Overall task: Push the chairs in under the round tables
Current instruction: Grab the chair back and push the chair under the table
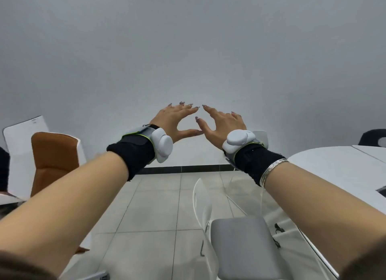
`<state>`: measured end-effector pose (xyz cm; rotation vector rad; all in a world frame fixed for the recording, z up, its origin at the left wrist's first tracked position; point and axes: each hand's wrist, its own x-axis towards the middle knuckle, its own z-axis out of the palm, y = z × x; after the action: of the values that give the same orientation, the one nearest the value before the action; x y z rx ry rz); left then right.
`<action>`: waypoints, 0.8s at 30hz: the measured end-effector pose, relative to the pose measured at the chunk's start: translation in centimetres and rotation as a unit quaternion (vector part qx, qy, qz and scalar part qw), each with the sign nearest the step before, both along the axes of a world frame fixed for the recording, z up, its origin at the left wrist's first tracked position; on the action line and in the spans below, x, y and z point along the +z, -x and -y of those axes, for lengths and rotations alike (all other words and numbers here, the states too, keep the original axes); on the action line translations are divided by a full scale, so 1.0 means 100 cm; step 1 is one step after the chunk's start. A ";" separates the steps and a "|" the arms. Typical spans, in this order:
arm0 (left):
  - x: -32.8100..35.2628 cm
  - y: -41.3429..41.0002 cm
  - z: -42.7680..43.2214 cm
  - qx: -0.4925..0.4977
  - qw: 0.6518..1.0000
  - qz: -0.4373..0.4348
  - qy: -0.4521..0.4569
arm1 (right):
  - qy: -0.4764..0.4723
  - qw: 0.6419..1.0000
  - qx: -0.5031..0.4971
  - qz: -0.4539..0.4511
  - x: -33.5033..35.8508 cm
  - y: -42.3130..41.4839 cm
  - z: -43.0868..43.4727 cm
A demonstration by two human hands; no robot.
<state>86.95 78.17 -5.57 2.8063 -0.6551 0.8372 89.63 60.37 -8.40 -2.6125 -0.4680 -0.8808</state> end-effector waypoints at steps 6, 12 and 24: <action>-0.009 -0.108 -0.046 -0.045 0.999 -0.025 -0.004 | 0.005 0.999 -0.033 -0.027 -0.008 -0.092 -0.050; -0.040 -0.205 -0.089 -0.116 0.991 -0.068 -0.026 | -0.001 0.993 -0.097 -0.066 -0.040 -0.151 -0.098; -0.099 -0.305 -0.113 -0.312 0.937 -0.143 -0.068 | -0.044 0.951 -0.274 -0.135 -0.091 -0.182 -0.165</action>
<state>117.50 89.46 -15.48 2.4852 -1.4730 0.2644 107.87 76.89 -17.48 -2.7564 0.3815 -0.6514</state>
